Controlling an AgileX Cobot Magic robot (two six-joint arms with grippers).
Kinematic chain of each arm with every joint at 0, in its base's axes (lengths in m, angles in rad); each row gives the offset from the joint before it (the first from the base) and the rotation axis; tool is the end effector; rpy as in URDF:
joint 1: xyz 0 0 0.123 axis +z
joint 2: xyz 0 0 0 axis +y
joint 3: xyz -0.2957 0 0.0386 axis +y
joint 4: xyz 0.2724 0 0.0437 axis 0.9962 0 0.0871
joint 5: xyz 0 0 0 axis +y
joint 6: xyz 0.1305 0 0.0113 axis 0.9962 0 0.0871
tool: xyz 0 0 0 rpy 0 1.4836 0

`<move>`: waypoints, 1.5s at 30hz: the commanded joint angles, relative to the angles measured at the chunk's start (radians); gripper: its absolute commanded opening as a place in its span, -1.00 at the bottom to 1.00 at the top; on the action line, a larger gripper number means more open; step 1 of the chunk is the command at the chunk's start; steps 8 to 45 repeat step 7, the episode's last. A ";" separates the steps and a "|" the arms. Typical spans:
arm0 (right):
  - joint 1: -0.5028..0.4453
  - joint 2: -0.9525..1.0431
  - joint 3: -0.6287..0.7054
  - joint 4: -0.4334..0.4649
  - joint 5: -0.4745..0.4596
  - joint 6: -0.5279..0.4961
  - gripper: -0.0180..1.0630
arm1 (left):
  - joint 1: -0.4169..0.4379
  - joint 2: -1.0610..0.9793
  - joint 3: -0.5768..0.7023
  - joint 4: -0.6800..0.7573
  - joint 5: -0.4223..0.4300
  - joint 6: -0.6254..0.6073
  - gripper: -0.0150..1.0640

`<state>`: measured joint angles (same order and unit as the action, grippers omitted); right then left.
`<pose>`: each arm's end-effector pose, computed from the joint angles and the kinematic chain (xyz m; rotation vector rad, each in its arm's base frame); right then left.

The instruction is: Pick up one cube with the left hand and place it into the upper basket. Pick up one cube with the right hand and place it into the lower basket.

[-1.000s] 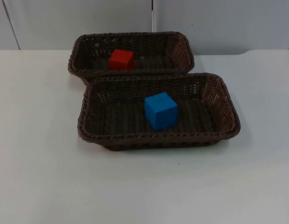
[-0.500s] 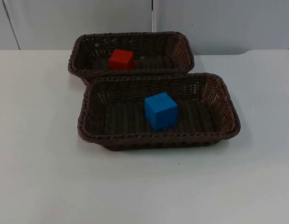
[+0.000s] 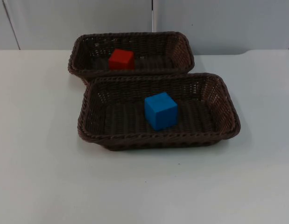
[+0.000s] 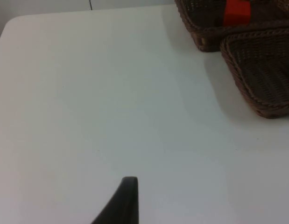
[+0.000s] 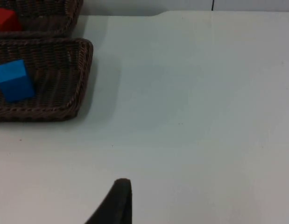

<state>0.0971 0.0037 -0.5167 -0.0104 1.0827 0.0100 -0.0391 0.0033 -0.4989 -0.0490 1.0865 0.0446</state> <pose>0.0363 0.0023 0.2736 -0.0887 2.0518 0.0541 0.0376 -0.0072 0.2674 0.0897 2.0720 -0.0556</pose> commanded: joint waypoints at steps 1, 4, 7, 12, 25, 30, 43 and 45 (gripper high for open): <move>-0.008 -0.004 0.003 -0.002 -0.003 0.001 0.98 | 0.002 -0.003 0.005 0.005 -0.011 -0.004 0.98; -0.027 -0.004 0.003 -0.010 -0.003 0.001 0.98 | 0.002 -0.003 0.005 0.005 -0.011 -0.004 0.98; -0.053 -0.004 0.003 -0.010 -0.003 0.001 0.98 | 0.002 -0.003 0.005 0.005 -0.011 -0.004 0.98; -0.053 -0.004 0.003 -0.010 -0.003 0.001 0.98 | 0.002 -0.003 0.005 0.005 -0.011 -0.004 0.98; -0.053 -0.004 0.003 -0.010 -0.003 0.001 0.98 | 0.002 -0.003 0.005 0.005 -0.011 -0.004 0.98; -0.053 -0.004 0.003 -0.010 -0.003 0.001 0.98 | 0.002 -0.003 0.005 0.005 -0.011 -0.004 0.98; -0.053 -0.004 0.003 -0.010 -0.003 0.001 0.98 | 0.002 -0.003 0.005 0.005 -0.011 -0.004 0.98; -0.053 -0.004 0.003 -0.010 -0.003 0.001 0.98 | 0.002 -0.003 0.005 0.005 -0.011 -0.004 0.98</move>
